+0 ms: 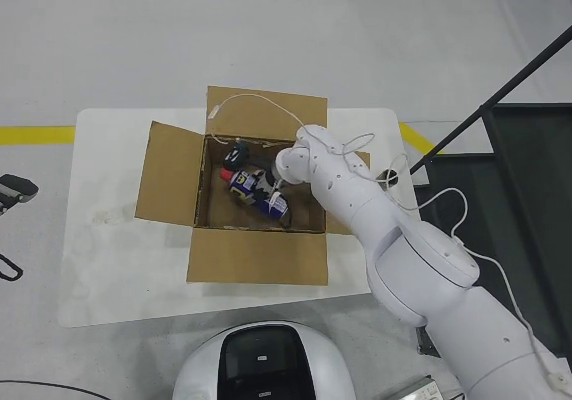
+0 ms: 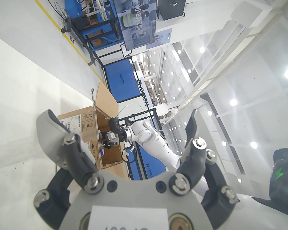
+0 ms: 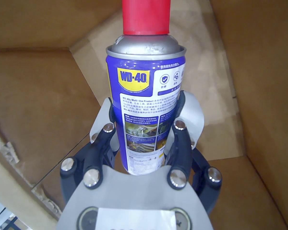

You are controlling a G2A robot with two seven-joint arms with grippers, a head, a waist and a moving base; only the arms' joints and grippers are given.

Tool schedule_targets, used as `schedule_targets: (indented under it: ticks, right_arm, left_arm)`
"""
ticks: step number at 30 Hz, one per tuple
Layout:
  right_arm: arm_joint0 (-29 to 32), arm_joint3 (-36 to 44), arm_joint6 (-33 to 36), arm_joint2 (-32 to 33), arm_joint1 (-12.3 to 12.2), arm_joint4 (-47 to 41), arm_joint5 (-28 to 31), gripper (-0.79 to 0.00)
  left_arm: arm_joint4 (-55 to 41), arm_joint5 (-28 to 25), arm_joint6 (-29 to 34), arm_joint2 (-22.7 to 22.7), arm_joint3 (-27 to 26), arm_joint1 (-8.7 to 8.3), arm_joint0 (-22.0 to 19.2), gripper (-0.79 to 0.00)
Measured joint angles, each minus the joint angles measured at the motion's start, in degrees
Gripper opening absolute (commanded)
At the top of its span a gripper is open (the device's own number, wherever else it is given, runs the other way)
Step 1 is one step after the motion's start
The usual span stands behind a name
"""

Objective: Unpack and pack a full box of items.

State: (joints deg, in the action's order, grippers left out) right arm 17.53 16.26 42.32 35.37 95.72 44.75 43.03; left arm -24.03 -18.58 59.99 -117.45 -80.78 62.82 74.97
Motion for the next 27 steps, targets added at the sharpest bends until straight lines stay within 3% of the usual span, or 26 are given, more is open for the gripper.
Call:
schedule_targets:
  ticks: [10, 14, 23, 27]
  right_arm:
    - [-0.11, 0.17, -14.36, 5.16, -6.91, -0.16, 13.35, -0.785]
    - [3.19, 6.47, -18.68, 7.43, -10.70, -1.47, 15.06, -0.785]
    - [16.95, 35.28, -11.57, 17.03, -22.19, -7.21, 14.97, -0.785]
    - [19.41, 40.58, -9.69, 19.17, -23.67, -8.22, 14.98, -0.785]
  left_arm:
    - [0.01, 0.00, 0.01, 0.00, 0.00, 0.00, 0.00, 0.000]
    - [0.01, 0.00, 0.01, 0.00, 0.00, 0.00, 0.00, 0.000]
    - [0.01, 0.00, 0.01, 0.00, 0.00, 0.00, 0.00, 0.000]
    - [0.01, 0.00, 0.01, 0.00, 0.00, 0.00, 0.00, 0.000]
